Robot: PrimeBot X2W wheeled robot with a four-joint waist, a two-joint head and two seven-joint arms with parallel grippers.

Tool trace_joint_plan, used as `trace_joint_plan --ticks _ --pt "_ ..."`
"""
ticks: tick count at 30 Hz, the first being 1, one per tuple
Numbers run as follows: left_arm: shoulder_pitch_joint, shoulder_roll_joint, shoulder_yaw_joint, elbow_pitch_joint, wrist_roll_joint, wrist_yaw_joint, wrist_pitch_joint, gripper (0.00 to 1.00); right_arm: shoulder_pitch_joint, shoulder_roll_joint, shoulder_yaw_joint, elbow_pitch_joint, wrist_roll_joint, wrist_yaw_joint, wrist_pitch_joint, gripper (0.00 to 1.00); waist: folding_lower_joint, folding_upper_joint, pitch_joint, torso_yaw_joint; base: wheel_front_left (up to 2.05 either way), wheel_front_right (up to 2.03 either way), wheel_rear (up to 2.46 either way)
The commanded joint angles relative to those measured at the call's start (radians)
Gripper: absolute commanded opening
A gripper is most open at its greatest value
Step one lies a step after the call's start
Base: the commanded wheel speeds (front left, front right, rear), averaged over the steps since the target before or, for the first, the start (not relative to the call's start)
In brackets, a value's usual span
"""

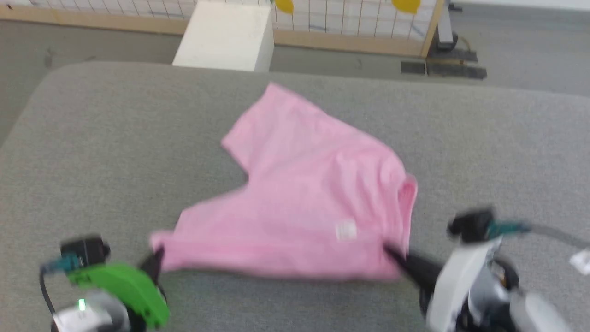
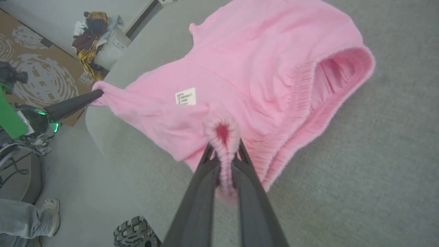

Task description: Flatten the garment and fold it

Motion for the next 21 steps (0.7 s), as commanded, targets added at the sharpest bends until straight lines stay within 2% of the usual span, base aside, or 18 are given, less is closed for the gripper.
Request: trace_joint_plan --ticks 1,6,12,17,21 --pt "0.042 0.002 -0.002 -0.016 -0.001 0.017 0.011 0.0 0.043 -0.021 0.017 -0.006 -0.013 -0.001 0.02 0.0 0.0 0.0074 -0.033 0.012 0.0 0.0 0.0" --pt "0.175 0.019 -0.025 -0.043 0.023 0.081 0.064 0.0 0.149 -0.078 0.092 0.01 -0.044 -0.001 0.134 0.0 0.0 0.0074 -0.059 0.004 0.0 0.0 0.0" --pt "0.266 0.037 -0.031 -0.089 0.045 0.144 0.102 0.0 0.2 -0.068 0.09 0.0 -0.031 -0.001 0.236 0.0 0.0 0.0074 -0.074 -0.013 0.0 0.0 0.0" --pt "0.214 0.029 -0.01 -0.143 0.053 0.136 0.047 0.0 0.189 -0.021 0.029 -0.037 -0.022 -0.001 0.209 0.0 0.0 0.0074 -0.064 -0.022 0.0 0.0 0.0" --pt "0.075 0.032 -0.033 -0.131 0.077 0.085 0.019 0.0 0.156 0.003 -0.028 -0.059 -0.054 -0.001 0.189 0.0 0.0 0.0074 -0.03 -0.026 0.0 0.0 0.0"
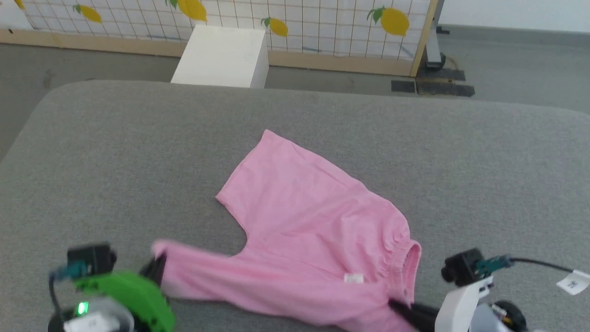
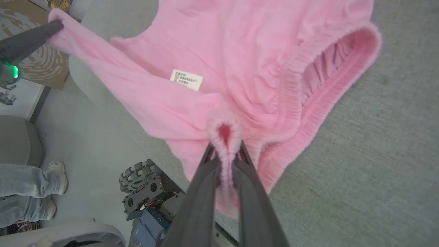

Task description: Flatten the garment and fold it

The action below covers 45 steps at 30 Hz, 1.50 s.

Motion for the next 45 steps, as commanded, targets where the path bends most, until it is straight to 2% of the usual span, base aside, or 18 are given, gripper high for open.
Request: trace_joint_plan --ticks 1,9,15,23,34,35,36,37,45 --pt "-0.079 0.005 -0.009 0.019 0.019 -0.023 -0.008 0.0 -0.031 0.009 -0.022 -0.007 -0.023 -0.001 -0.011 0.0 0.0001 0.0074 0.029 -0.006 0.0 0.0 0.0" --pt "-0.476 -0.006 -0.093 0.24 0.062 -0.161 -0.002 0.0 -0.129 0.086 -0.124 -0.028 -0.133 -0.001 -0.015 0.0 0.0001 0.0074 0.173 -0.045 0.0 0.0 0.0" --pt "-0.727 -0.027 -0.147 0.418 0.104 -0.243 -0.012 0.0 -0.201 0.143 -0.167 -0.041 -0.205 -0.001 -0.01 0.0 0.0001 0.0074 0.277 -0.091 0.0 0.0 0.0" --pt "-0.918 -0.031 -0.2 0.611 0.143 -0.285 -0.014 0.0 -0.266 0.206 -0.176 -0.049 -0.263 -0.001 0.005 0.0 0.0001 0.0074 0.373 -0.159 0.0 0.0 0.0" --pt "-0.988 -0.027 -0.229 0.786 0.144 -0.3 -0.029 0.0 -0.269 0.238 -0.146 -0.045 -0.273 -0.001 0.008 0.0 0.0001 0.0074 0.412 -0.209 0.0 0.0 0.0" --pt "-0.989 -0.028 -0.228 0.797 0.14 -0.3 -0.029 0.0 -0.268 0.24 -0.143 -0.049 -0.269 -0.001 0.003 0.36 0.0001 0.0074 0.412 -0.209 0.0 0.0 0.0" --pt "-0.991 -0.033 -0.223 0.807 0.133 -0.3 -0.035 0.27 -0.265 0.242 -0.141 -0.051 -0.26 -0.001 -0.003 1.0 0.0001 0.0074 0.409 -0.208 0.0 0.0 0.0" --pt "-0.993 -0.035 -0.22 0.815 0.131 -0.299 -0.041 1.0 -0.262 0.244 -0.141 -0.054 -0.254 -0.001 -0.008 1.0 0.0001 0.0074 0.405 -0.206 0.0 0.0 0.0" --pt "-0.991 -0.039 -0.169 0.832 0.083 -0.3 -0.135 1.0 -0.211 0.252 -0.175 -0.104 -0.26 -0.001 -0.076 1.0 0.0001 0.0074 0.324 -0.176 0.0 0.0 0.0"
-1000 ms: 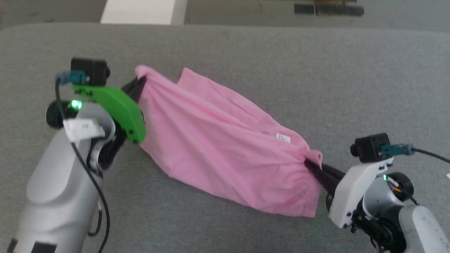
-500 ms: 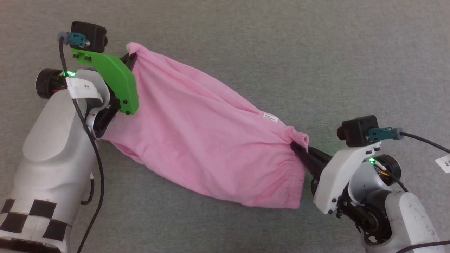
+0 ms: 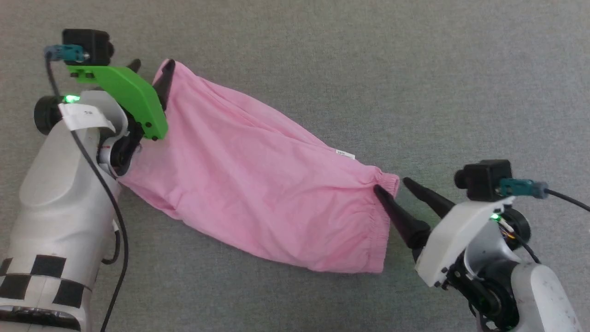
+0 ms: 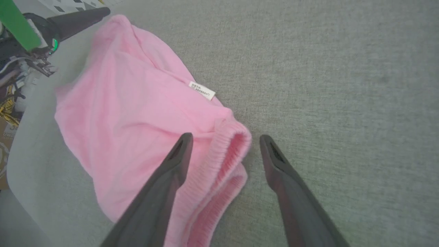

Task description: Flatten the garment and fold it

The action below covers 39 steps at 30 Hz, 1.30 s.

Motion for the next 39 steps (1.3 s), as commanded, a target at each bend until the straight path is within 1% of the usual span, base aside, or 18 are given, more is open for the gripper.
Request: trace_joint_plan --ticks 1,4,5,8,11,13,17,19,21,26,30,34,35,36,37,39 --pt "0.008 0.01 0.016 -0.012 -0.017 0.0 -0.032 1.0 0.024 0.003 -0.015 -0.019 -0.029 -0.001 -0.017 1.0 -0.0001 0.0074 -0.054 0.025 0.0 0.0 0.0" --pt "0.046 0.035 0.033 -0.058 -0.008 0.011 -0.104 1.0 0.064 0.004 -0.04 -0.053 -0.097 -0.001 -0.028 1.0 -0.0001 0.0074 -0.099 0.039 0.0 0.0 0.0" --pt "0.066 0.05 0.034 -0.087 0.008 0.017 -0.143 1.0 0.083 0.004 -0.046 -0.068 -0.127 -0.001 -0.025 1.0 -0.0001 0.0074 -0.114 0.045 0.0 0.0 0.0" --pt "0.139 0.091 0.029 -0.178 0.063 0.035 -0.255 1.0 0.139 0.004 -0.048 -0.101 -0.222 -0.001 0.029 1.0 -0.0001 0.0074 -0.149 0.062 0.0 0.0 0.0" --pt "0.245 0.119 0.021 -0.278 0.126 0.076 -0.382 1.0 0.191 0.004 -0.042 -0.132 -0.299 -0.001 0.094 1.0 -0.0001 0.0074 -0.178 0.084 0.0 0.0 0.0" --pt "0.321 0.127 0.022 -0.347 0.163 0.111 -0.429 1.0 0.216 0.004 -0.031 -0.138 -0.316 -0.001 0.135 1.0 -0.0001 0.0074 -0.19 0.098 0.0 0.0 0.0" --pt "0.471 0.122 0.06 -0.469 0.193 0.168 -0.454 1.0 0.231 0.004 -0.025 -0.118 -0.322 -0.001 0.168 1.0 -0.0001 0.0074 -0.201 0.125 0.0 0.0 0.0" --pt "0.537 0.108 0.102 -0.532 0.197 0.194 -0.455 1.0 0.224 0.004 -0.026 -0.091 -0.317 -0.001 0.168 1.0 -0.0001 0.0074 -0.203 0.135 0.0 0.0 0.0" --pt "0.602 0.09 0.144 -0.588 0.203 0.211 -0.456 1.0 0.212 0.004 -0.027 -0.055 -0.312 -0.001 0.166 1.0 -0.0001 0.0074 -0.203 0.144 0.0 0.0 0.0" --pt "0.733 0.045 0.205 -0.64 0.202 0.215 -0.456 1.0 0.171 0.004 -0.036 0.061 -0.305 -0.001 0.144 1.0 -0.0001 0.0074 -0.201 0.162 0.0 0.0 0.0" --pt "0.777 0.017 0.23 -0.639 0.196 0.202 -0.456 1.0 0.139 0.004 -0.046 0.155 -0.304 -0.001 0.105 1.0 -0.0001 0.0074 -0.198 0.17 0.0 0.0 0.0" --pt "0.791 0.0 0.235 -0.617 0.196 0.181 -0.456 1.0 0.119 0.004 -0.029 0.234 -0.3 -0.001 0.08 1.0 -0.0001 0.0074 -0.197 0.173 0.0 0.0 0.0" --pt "0.791 -0.002 0.235 -0.613 0.196 0.177 -0.456 1.0 0.116 0.004 -0.023 0.248 -0.297 -0.001 0.079 0.42 -0.0001 0.0074 -0.197 0.172 0.0 0.0 0.0" --pt "0.791 -0.005 0.236 -0.607 0.197 0.173 -0.456 1.0 0.111 0.004 -0.016 0.259 -0.293 -0.001 0.073 0.12 -0.0001 0.0074 -0.197 0.171 0.0 0.0 0.0" --pt "0.791 -0.006 0.236 -0.601 0.197 0.169 -0.456 1.0 0.107 0.004 -0.01 0.267 -0.289 -0.001 0.067 0.0 -0.0001 0.0074 -0.197 0.169 0.0 0.0 0.0" --pt "0.788 -0.007 0.232 -0.582 0.192 0.16 -0.454 1.0 0.101 0.004 0.0 0.278 -0.282 -0.001 0.058 0.0 -0.0001 0.0074 -0.199 0.164 0.0 0.0 0.0"
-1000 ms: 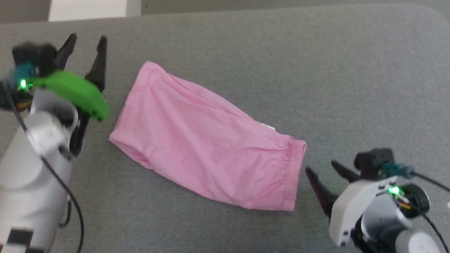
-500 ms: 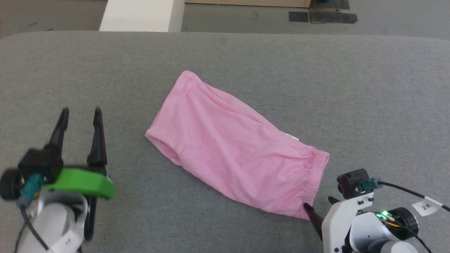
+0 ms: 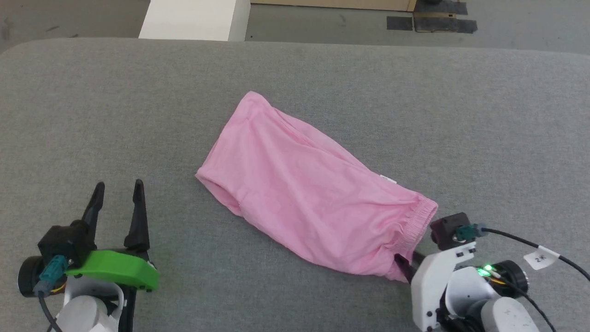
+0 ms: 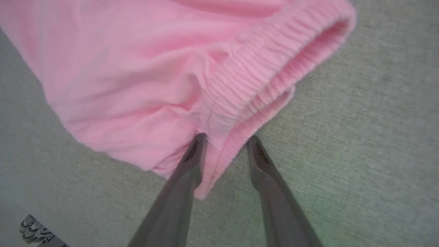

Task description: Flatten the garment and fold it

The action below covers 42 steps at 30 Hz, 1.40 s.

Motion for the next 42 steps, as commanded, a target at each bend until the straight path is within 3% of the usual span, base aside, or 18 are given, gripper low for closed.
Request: trace_joint_plan --ticks 1,6,18,24,25,26,27,31,39,42 --pt "0.003 -0.002 -0.005 0.013 -0.009 -0.01 0.007 1.0 0.002 0.003 0.009 0.036 0.009 -0.002 -0.005 0.0 0.0001 0.0074 -0.001 -0.005 0.0 0.0 0.0" --pt "-0.065 0.0 -0.037 0.04 -0.047 -0.035 0.142 1.0 -0.009 0.003 0.001 0.027 0.015 -0.002 -0.026 0.0 0.0001 0.0074 -0.003 -0.014 0.0 0.0 0.0" --pt "-0.35 0.02 -0.188 0.19 -0.095 -0.035 0.773 1.0 -0.024 0.003 0.007 0.003 0.011 -0.002 -0.019 0.0 0.0001 0.0074 0.033 -0.058 0.0 0.0 0.0" --pt "-0.413 0.039 -0.241 0.293 -0.08 -0.052 0.915 1.0 -0.026 0.003 0.019 -0.001 0.015 -0.002 -0.017 0.0 0.0001 0.0074 0.059 -0.082 0.0 0.0 0.0" --pt "-0.412 0.04 -0.249 0.308 -0.085 -0.059 0.938 0.97 -0.027 0.003 0.019 0.0 0.016 -0.002 -0.019 0.0 0.0001 0.0074 0.061 -0.084 0.0 0.0 0.0" --pt "-0.409 0.038 -0.25 0.321 -0.097 -0.065 0.956 0.31 -0.027 0.003 0.02 0.001 0.016 -0.002 -0.021 0.0 0.0001 0.0074 0.062 -0.086 0.0 0.0 0.0" --pt "-0.404 0.036 -0.251 0.33 -0.106 -0.07 0.969 0.0 -0.026 0.003 0.02 0.002 0.016 -0.002 -0.022 0.0 0.0001 0.0074 0.063 -0.087 0.0 0.0 0.0" --pt "-0.386 0.027 -0.231 0.341 -0.152 -0.082 0.971 0.0 -0.027 0.003 0.009 0.006 0.016 -0.002 -0.025 0.0 0.0001 0.0074 0.057 -0.079 0.0 0.0 0.0" --pt "-0.357 -0.005 -0.116 0.305 -0.248 -0.077 0.803 0.0 -0.044 0.003 -0.008 -0.002 -0.013 -0.002 0.017 0.0 0.0001 0.0074 -0.012 -0.029 0.0 0.0 0.0" --pt "-0.302 -0.02 -0.077 0.252 -0.285 -0.067 0.756 0.0 -0.049 -0.031 -0.016 -0.016 -0.003 -0.002 0.057 0.0 0.0001 0.0074 -0.043 -0.013 0.0 0.0 0.0"
